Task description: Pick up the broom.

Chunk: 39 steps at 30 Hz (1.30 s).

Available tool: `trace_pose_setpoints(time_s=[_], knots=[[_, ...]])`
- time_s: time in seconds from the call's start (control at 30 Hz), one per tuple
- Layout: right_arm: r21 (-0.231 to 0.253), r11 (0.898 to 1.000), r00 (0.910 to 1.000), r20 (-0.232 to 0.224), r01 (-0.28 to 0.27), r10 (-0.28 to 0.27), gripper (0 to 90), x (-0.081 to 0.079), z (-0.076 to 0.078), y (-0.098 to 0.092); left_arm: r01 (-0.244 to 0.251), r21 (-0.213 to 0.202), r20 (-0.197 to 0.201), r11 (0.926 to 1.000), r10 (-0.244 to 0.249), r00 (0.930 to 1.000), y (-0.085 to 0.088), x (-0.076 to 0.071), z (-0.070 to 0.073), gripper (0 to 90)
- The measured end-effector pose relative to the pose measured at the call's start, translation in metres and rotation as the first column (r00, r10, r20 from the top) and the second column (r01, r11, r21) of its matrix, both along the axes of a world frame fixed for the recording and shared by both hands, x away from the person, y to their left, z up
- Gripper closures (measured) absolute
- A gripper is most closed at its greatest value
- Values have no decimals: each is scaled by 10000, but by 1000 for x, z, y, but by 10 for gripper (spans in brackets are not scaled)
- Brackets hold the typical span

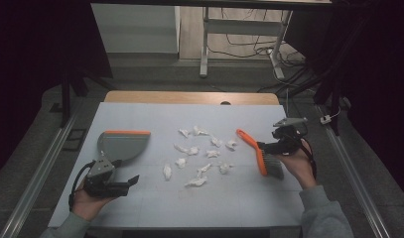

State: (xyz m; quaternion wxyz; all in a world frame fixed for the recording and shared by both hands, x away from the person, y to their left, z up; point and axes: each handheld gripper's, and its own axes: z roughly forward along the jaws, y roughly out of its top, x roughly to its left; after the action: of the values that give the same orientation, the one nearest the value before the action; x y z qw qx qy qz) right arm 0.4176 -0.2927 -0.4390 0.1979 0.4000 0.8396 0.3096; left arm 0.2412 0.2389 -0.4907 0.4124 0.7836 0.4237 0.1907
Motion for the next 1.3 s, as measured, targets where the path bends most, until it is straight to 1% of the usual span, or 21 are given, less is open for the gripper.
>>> trace_pose_setpoints(time_s=[0.07,0.1,0.13,0.2,0.3,0.33,0.47,0.5,0.53,0.6,0.63,0.67,0.7,0.77,0.87,0.97,1.03,1.07,1.1,1.2,1.3], knots=[[-261,9996,9997,-241,96,-102,229,11,-4,2,34,19,-16,10000,-34,10000,0,0,0,162],[-261,9996,9997,-241,96,-102,229,11,-4,2,34,19,-16,10000,-34,10000,0,0,0,162],[-551,9983,9984,-526,163,-192,228,22,-8,5,50,34,-27,10000,-50,10000,0,0,-1,163],[-822,9965,9968,-769,149,-213,228,31,-12,9,96,39,-40,9999,-95,9999,0,0,-1,164],[-904,9957,9947,-990,177,-267,230,39,-15,12,127,26,-58,9999,-127,9999,-1,-1,-2,164],[-986,9950,9911,-1300,141,-269,253,46,-19,15,137,37,-55,9999,-137,9999,-1,-1,-2,164],[-1182,9927,9766,-2149,-222,-37,307,55,-30,18,132,0,-20,9999,-132,9999,0,-1,-2,164],[-1182,9927,9766,-2149,-222,-37,307,55,-30,18,132,0,-20,9999,-132,9999,0,-1,-2,164],[-1402,9897,9688,-2478,-279,-78,333,58,-36,20,144,-21,-33,9999,-144,9999,0,-1,-2,164],[-1508,9881,9651,-2616,-294,-112,346,59,-38,20,164,-46,-47,9999,-164,9999,0,-2,-2,165],[-1682,9854,9582,-2854,-282,-213,385,62,-42,20,172,-52,-49,9998,-173,9998,0,-2,-2,165],[-1682,9854,9582,-2854,-282,-213,385,62,-42,20,173,-62,-52,9998,-173,9998,0,-2,-2,165],[-1711,9848,9500,-3112,-297,-254,412,64,-44,20,158,-54,-43,9999,-158,9999,-1,-2,-2,164],[-1786,9834,9460,-3229,-323,-276,445,64,-45,20,195,-33,-64,9998,-196,9998,-1,-2,-2,165],[-1747,9836,9350,-3540,-442,-209,493,65,-47,22,190,-16,-83,9998,-190,9998,-2,-1,-3,165],[-2022,9777,9259,-3769,-576,-234,533,66,-50,26,164,-24,-88,9999,-164,9998,-1,-1,-3,165],[-2340,9705,9279,-3713,-585,-335,550,65,-51,30,128,-39,-41,9999,-129,9999,-1,-2,-3,165],[-2340,9705,9279,-3713,-585,-335,550,65,-51,30,128,-39,-41,9999,-129,9999,-1,-2,-3,165],[-2544,9656,9290,-3674,-546,-442,626,63,-51,34,139,-21,-60,9999,-139,9999,-1,-1,-3,165],[-2826,9590,9250,-3696,-217,-880,684,61,-50,42,133,20,-56,9999,-133,9999,-2,-1,-3,165],[-2887,9574,9103,-3929,121,-1300,688,63,-49,44,150,67,-39,9999,-150,9999,-4,-2,-3,165]])
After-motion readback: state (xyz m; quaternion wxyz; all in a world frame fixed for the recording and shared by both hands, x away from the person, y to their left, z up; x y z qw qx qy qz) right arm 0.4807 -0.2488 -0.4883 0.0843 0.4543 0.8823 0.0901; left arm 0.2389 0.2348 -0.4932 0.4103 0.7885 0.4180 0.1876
